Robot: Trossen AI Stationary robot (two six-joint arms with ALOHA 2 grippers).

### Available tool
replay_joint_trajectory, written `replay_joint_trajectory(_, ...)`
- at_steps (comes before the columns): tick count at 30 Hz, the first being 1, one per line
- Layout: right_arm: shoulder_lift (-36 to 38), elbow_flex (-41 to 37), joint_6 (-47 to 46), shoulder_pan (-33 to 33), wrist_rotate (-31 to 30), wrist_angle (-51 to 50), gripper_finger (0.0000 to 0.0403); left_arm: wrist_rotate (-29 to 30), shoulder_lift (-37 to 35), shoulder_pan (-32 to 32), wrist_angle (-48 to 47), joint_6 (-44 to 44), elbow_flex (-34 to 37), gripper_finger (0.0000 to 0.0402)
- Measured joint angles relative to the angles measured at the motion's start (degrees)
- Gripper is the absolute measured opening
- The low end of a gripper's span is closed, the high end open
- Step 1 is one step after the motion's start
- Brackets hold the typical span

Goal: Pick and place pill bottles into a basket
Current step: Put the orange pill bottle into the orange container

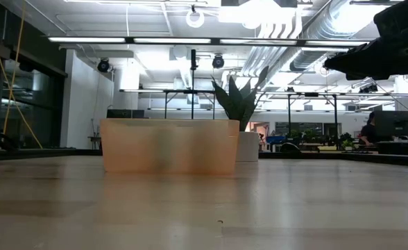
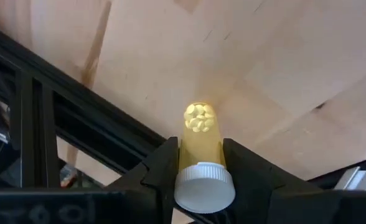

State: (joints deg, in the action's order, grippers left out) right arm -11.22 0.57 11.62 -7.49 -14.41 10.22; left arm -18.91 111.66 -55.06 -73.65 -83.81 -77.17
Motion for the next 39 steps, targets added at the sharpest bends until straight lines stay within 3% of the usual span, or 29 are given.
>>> replay_joint_trajectory(9, 0.00, -0.01, 0.00, 0.00, 0.00, 0.00, 0.0007, 3.63, -0.59, 6.19, 0.17, 6.56, -0.60, 0.0151)
replay_joint_trajectory(23, -0.01, 0.00, -0.22, 0.00, 0.03, -1.03, 0.0007, 13.52, -0.59, 25.35, 0.22, 38.74, -11.85, 0.0150)
replay_joint_trajectory(39, 0.00, -0.01, 0.39, 0.00, 0.02, -1.38, 0.0007, 13.95, -0.59, 43.90, -3.97, 60.01, -18.71, 0.0147)
